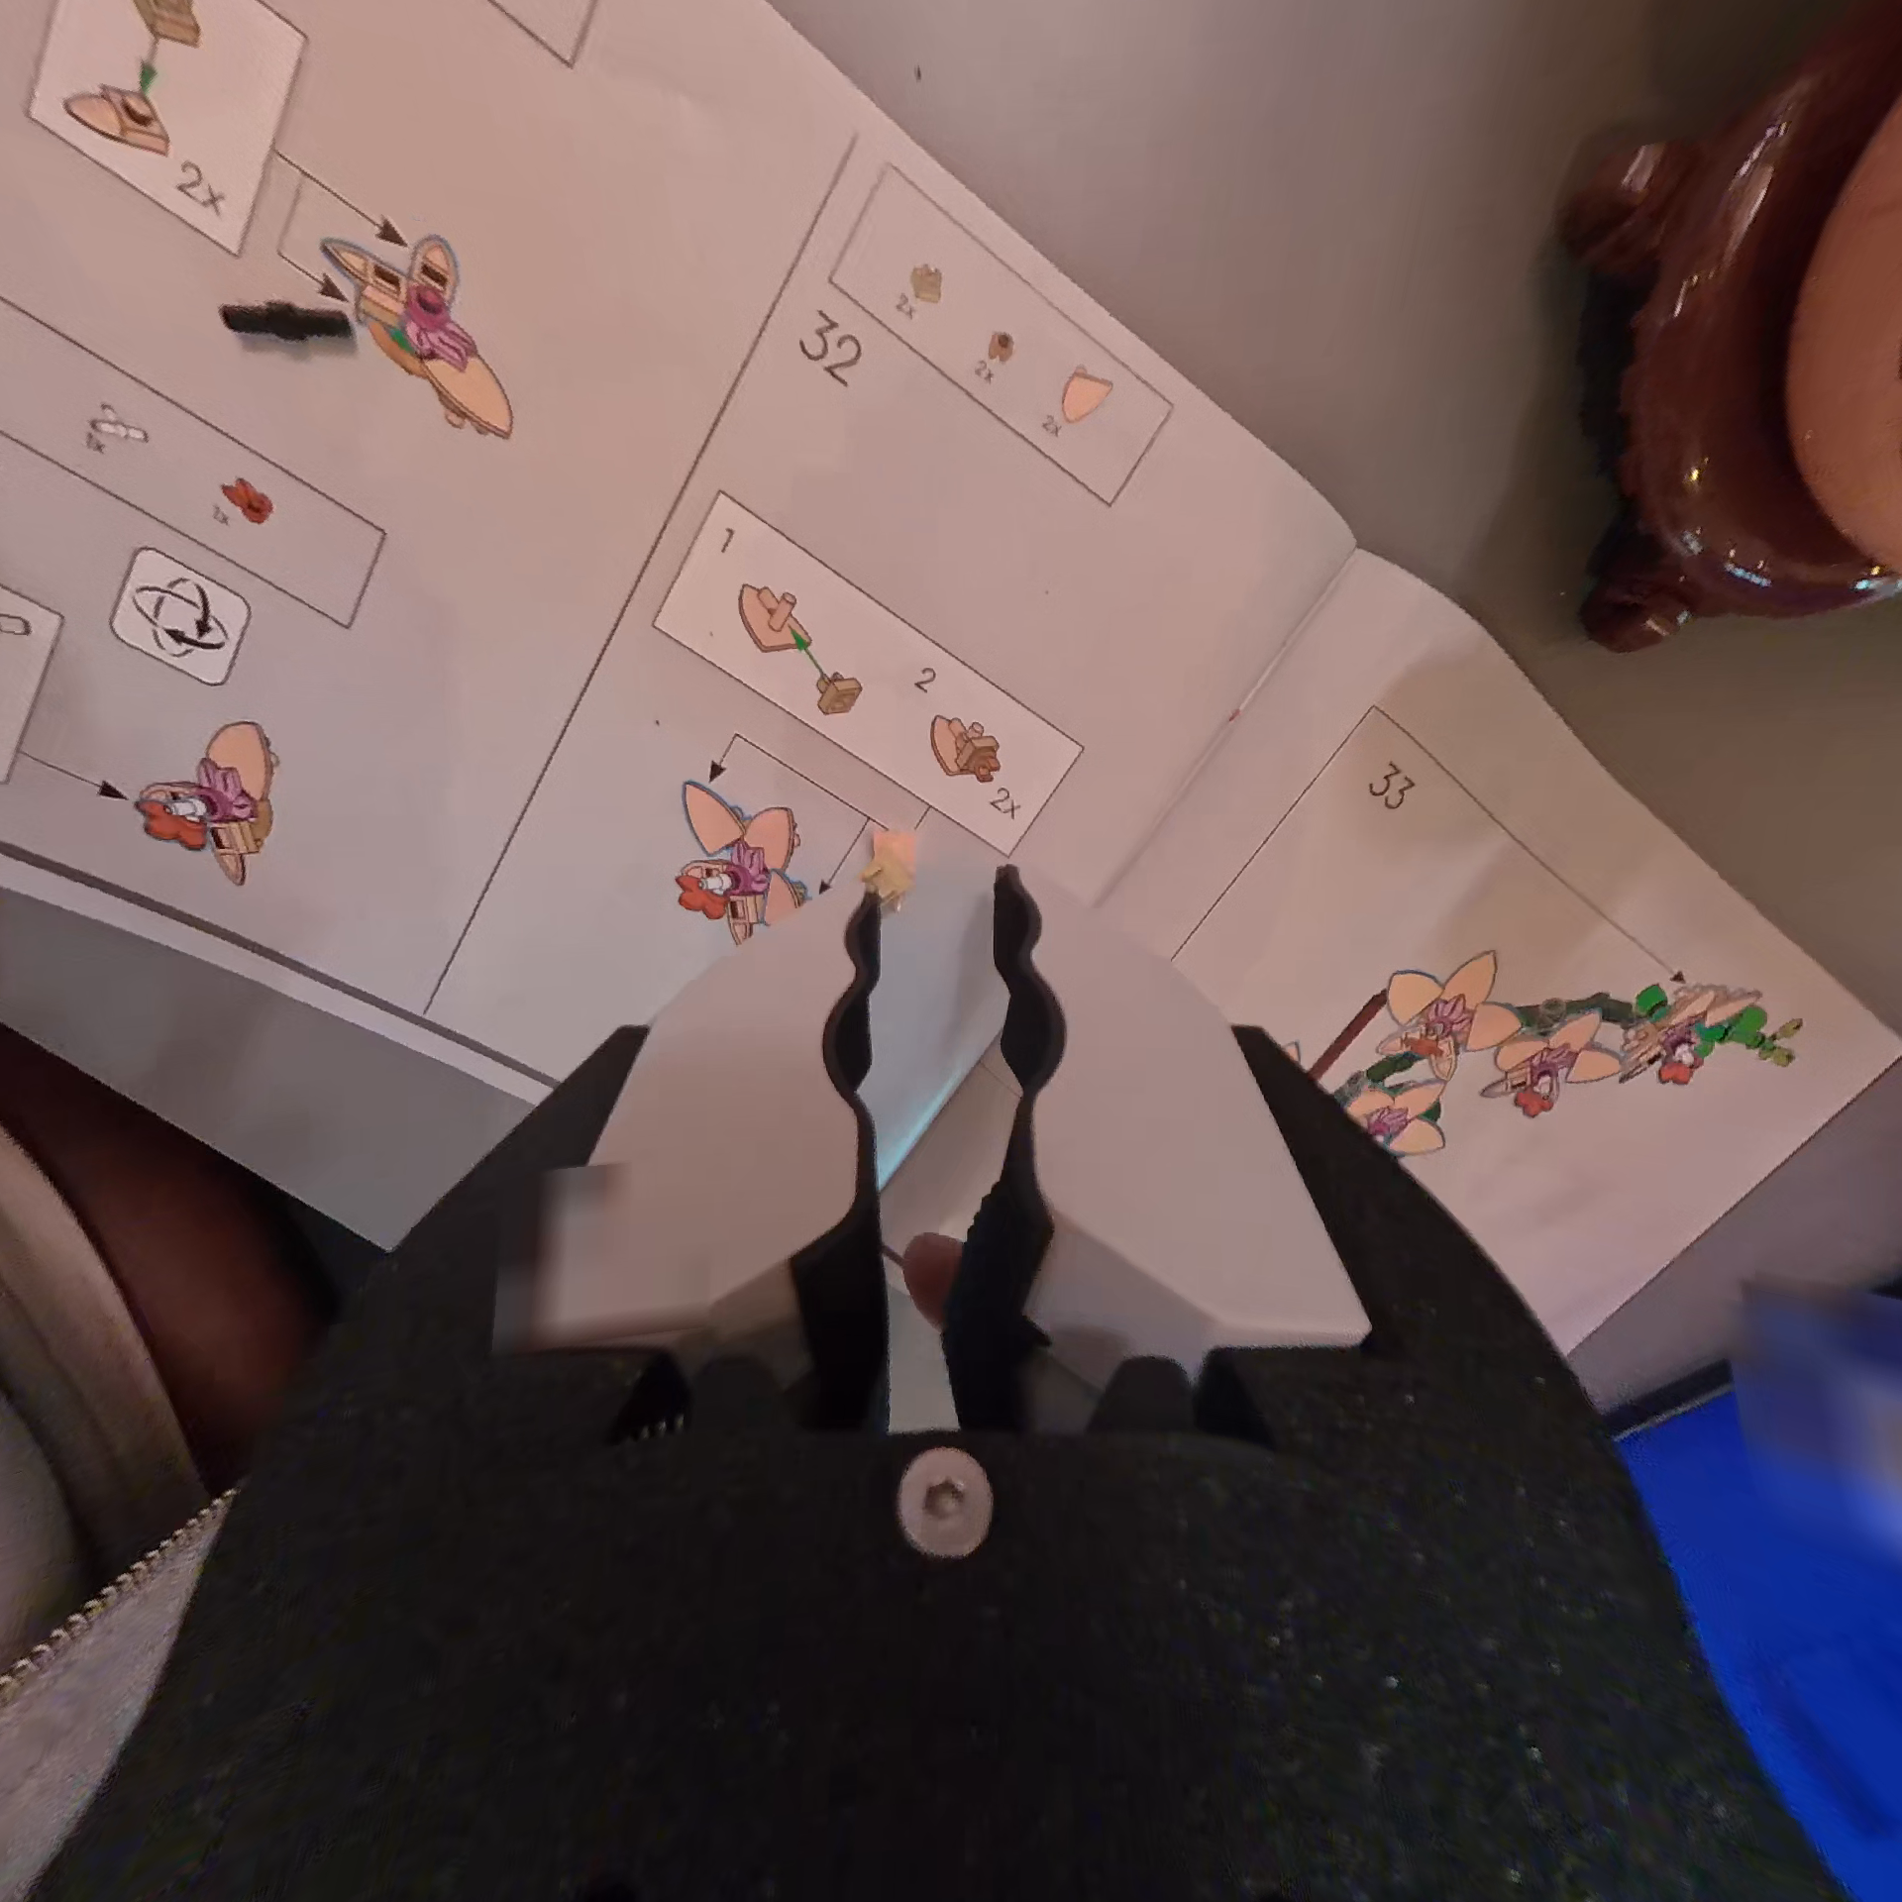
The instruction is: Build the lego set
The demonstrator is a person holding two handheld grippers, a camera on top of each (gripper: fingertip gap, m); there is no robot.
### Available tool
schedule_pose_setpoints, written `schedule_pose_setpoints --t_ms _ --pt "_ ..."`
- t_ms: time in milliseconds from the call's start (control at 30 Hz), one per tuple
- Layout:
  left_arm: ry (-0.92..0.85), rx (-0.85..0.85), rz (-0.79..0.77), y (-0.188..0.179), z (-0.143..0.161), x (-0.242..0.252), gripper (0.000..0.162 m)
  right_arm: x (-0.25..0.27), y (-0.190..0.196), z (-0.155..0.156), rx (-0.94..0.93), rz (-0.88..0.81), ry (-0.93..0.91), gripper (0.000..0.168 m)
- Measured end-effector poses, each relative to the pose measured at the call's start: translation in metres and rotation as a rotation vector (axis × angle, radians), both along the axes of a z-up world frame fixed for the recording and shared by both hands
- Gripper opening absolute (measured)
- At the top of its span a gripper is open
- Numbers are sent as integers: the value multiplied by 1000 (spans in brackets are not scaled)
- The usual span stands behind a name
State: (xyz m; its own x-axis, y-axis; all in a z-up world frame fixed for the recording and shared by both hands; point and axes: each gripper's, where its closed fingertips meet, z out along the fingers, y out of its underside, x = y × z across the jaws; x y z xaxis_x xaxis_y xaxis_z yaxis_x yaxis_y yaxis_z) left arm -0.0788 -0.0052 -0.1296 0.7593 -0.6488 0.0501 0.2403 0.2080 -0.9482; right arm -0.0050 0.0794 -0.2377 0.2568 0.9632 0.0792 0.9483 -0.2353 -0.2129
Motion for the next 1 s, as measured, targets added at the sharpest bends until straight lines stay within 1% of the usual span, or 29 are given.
schedule_pose_setpoints --t_ms 167,233,300,367,467,533,600,633,667,700,767,800,833,867,1000 --pt "1 0 1 0 0 0 42 -4 3 -1 -2 25 39 16" --pt "2 0 1 0 0 0 42 -3 3 -2 -1 67 27 14" --pt "3 0 1 0 0 0 42 -5 3 -1 10 178 29 11" --pt "4 0 1 0 0 0 42 -9 0 -2 10 350 37 9" --pt "5 0 2 -1 0 1 42 -7 3 -3 38 549 -5 6" --pt "11 0 7 0 0 1 43 -6 1 -4 20 632 -15 5" --pt "23 1 11 1 -1 1 43 -6 2 -3 6 674 -11 5" --pt "29 2 14 2 -2 1 43 -7 3 0 -10 665 -1 5" --pt "34 3 17 2 -2 2 43 -10 5 3 -25 621 28 5" --pt "38 3 19 2 -2 2 43 -16 7 7 -49 549 72 5" --pt "44 3 20 2 -2 2 43 -24 2 13 -161 371 145 12" --pt "46 4 20 2 -2 3 43 -26 1 13 -204 298 158 16" --pt "46 4 21 2 -2 3 43 -27 3 12 -212 244 157 16" --pt "45 5 20 2 -2 3 43 -26 8 9 -193 208 144 15" --pt "47 8 22 2 -2 3 43 -26 6 0 -189 160 90 15"
